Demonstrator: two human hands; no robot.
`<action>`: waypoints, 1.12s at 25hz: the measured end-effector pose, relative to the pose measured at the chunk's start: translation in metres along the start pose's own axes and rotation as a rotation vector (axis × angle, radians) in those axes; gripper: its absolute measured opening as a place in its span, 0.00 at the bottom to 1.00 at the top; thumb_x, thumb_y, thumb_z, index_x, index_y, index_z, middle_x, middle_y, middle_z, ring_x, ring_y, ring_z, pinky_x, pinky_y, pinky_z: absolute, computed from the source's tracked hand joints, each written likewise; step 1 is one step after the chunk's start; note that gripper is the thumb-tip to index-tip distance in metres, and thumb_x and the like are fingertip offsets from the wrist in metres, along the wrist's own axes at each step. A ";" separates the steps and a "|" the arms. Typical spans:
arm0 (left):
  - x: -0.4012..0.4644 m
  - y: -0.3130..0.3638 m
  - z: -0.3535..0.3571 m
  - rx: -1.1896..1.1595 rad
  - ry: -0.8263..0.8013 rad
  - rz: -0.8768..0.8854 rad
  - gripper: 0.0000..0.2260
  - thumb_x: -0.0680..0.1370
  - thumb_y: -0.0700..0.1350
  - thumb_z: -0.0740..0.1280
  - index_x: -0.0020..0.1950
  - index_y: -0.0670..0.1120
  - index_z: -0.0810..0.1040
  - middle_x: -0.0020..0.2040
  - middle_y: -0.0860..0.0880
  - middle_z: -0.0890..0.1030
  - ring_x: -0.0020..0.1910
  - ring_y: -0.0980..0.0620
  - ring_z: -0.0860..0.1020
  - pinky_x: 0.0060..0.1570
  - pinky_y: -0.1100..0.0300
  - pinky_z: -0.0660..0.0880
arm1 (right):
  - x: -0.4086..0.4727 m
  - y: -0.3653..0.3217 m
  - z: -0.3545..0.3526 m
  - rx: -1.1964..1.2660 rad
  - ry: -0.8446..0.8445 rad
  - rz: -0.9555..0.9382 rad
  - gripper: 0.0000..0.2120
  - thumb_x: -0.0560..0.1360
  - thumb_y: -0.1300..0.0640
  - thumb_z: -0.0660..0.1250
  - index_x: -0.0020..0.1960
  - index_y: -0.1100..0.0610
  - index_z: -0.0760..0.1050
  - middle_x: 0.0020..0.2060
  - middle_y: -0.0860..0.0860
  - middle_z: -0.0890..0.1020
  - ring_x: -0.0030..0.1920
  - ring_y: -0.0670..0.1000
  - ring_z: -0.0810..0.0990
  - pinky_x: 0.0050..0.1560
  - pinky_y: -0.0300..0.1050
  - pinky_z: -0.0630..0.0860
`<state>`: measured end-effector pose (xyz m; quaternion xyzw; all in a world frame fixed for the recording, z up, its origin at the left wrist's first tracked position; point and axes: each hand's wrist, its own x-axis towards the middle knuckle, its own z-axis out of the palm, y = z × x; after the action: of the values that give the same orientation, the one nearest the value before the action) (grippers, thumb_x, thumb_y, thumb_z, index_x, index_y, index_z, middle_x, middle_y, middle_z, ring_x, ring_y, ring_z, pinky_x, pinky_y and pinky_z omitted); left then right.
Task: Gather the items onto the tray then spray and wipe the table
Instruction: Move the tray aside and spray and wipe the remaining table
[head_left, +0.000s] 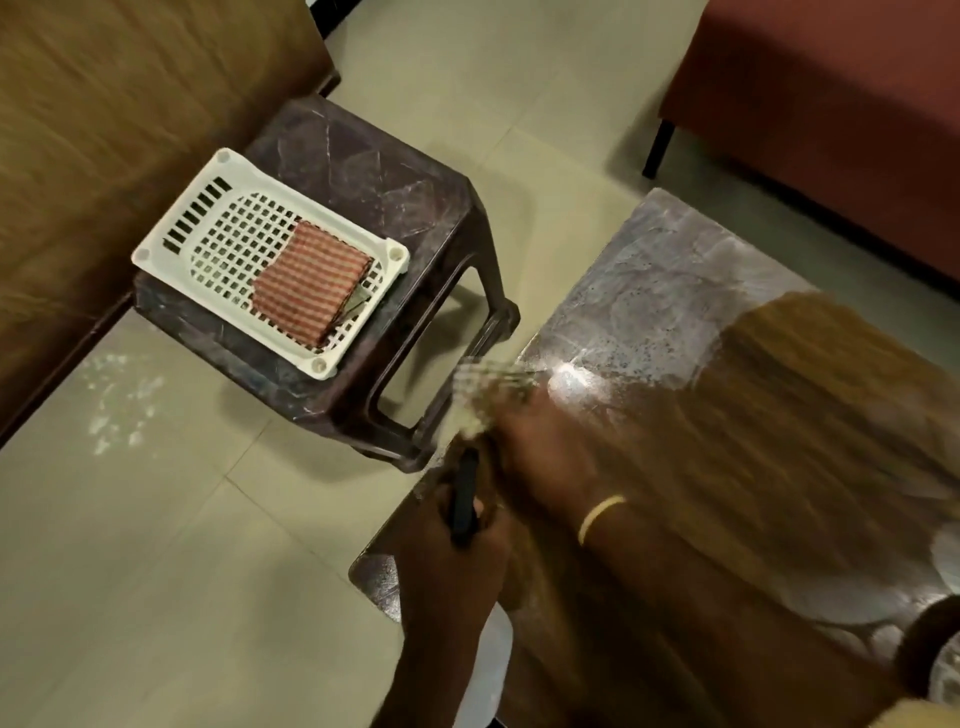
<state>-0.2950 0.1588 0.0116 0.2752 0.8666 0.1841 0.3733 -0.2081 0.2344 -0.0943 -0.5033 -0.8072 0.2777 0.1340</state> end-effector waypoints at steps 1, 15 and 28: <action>0.001 0.001 -0.002 0.010 0.010 0.017 0.08 0.73 0.44 0.73 0.35 0.46 0.77 0.28 0.54 0.73 0.27 0.61 0.68 0.33 0.77 0.67 | -0.019 -0.009 0.010 0.083 -0.120 -0.154 0.12 0.79 0.53 0.63 0.62 0.48 0.74 0.56 0.50 0.81 0.46 0.50 0.79 0.44 0.43 0.78; 0.007 0.028 0.006 -0.167 -0.001 -0.079 0.15 0.73 0.41 0.73 0.30 0.50 0.72 0.29 0.53 0.73 0.29 0.59 0.69 0.27 0.72 0.61 | 0.014 0.060 -0.027 -0.147 -0.149 -0.173 0.17 0.78 0.55 0.61 0.66 0.45 0.74 0.57 0.52 0.77 0.53 0.53 0.77 0.52 0.48 0.76; 0.053 0.089 0.074 -0.026 -0.124 -0.010 0.15 0.71 0.45 0.75 0.31 0.48 0.71 0.31 0.49 0.77 0.31 0.49 0.79 0.37 0.52 0.80 | 0.060 0.160 -0.107 -0.274 0.048 -0.044 0.15 0.79 0.44 0.62 0.58 0.51 0.79 0.43 0.46 0.82 0.37 0.46 0.78 0.39 0.43 0.74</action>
<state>-0.2395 0.2688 -0.0187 0.2770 0.8408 0.1760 0.4305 -0.0640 0.3760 -0.1047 -0.5057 -0.8449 0.1497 0.0895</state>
